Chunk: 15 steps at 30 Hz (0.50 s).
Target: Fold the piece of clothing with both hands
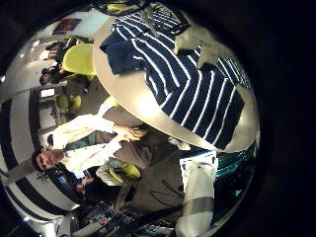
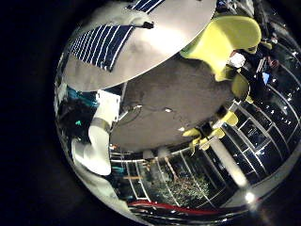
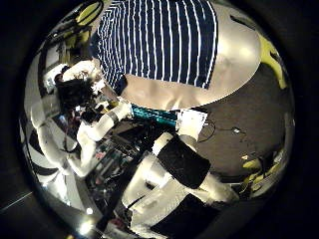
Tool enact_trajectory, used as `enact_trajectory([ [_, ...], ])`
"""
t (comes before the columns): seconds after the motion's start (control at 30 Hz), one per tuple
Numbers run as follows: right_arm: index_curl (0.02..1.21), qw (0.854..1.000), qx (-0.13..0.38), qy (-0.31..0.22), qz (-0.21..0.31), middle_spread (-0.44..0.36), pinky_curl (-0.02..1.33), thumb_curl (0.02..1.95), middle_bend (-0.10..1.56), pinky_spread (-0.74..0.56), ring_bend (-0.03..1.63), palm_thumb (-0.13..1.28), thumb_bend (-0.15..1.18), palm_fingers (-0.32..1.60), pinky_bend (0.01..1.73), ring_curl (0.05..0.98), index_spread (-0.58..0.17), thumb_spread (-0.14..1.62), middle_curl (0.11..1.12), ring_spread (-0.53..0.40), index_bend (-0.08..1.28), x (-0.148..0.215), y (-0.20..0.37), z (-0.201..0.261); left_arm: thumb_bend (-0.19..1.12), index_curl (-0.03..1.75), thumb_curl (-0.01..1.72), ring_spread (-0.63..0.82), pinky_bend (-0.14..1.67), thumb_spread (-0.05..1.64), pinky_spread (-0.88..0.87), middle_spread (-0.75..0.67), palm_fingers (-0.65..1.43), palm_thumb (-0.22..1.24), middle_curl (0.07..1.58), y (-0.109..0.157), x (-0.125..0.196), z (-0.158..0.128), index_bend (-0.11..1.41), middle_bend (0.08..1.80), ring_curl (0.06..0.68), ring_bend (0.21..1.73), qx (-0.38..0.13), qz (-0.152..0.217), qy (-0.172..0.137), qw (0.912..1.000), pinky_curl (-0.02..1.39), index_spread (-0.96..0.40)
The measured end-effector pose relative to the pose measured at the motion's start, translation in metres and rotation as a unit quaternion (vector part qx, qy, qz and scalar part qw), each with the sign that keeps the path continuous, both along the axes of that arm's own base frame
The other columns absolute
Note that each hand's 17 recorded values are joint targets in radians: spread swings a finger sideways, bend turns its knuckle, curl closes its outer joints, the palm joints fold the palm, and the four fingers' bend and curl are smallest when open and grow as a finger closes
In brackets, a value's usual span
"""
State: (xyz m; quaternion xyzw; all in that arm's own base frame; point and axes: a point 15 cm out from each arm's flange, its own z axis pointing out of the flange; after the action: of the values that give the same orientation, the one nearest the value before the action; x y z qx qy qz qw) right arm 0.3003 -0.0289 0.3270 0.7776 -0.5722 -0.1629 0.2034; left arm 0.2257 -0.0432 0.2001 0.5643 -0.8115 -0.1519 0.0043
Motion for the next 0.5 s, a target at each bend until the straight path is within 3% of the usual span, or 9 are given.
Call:
enact_trajectory([
  [0.1,0.31,1.0,-0.004,0.002,0.001,-0.003,0.07,0.25,0.29,0.4,0.72,0.42,-0.01,0.25,0.82,0.211,-0.348,1.37,0.37,0.069,0.17,0.001,0.004,-0.001,-0.03,0.33,0.29,0.2,0.59,0.96,0.18,0.18,0.15,0.2,0.41,0.002,0.003,-0.017,0.15,0.21,0.21,0.79,0.004,-0.003,-0.002,1.0,0.32,0.04],
  [0.5,0.31,1.0,-0.012,0.015,0.002,-0.003,0.07,0.25,0.29,0.4,0.72,0.42,-0.01,0.26,0.81,0.214,-0.344,1.37,0.37,0.068,0.17,0.008,0.013,-0.011,-0.03,0.39,0.32,0.24,0.51,0.92,0.22,0.14,0.27,0.27,0.43,0.01,-0.008,-0.057,0.19,0.27,0.181,0.73,0.05,-0.008,0.049,0.9975,0.29,0.05],
])
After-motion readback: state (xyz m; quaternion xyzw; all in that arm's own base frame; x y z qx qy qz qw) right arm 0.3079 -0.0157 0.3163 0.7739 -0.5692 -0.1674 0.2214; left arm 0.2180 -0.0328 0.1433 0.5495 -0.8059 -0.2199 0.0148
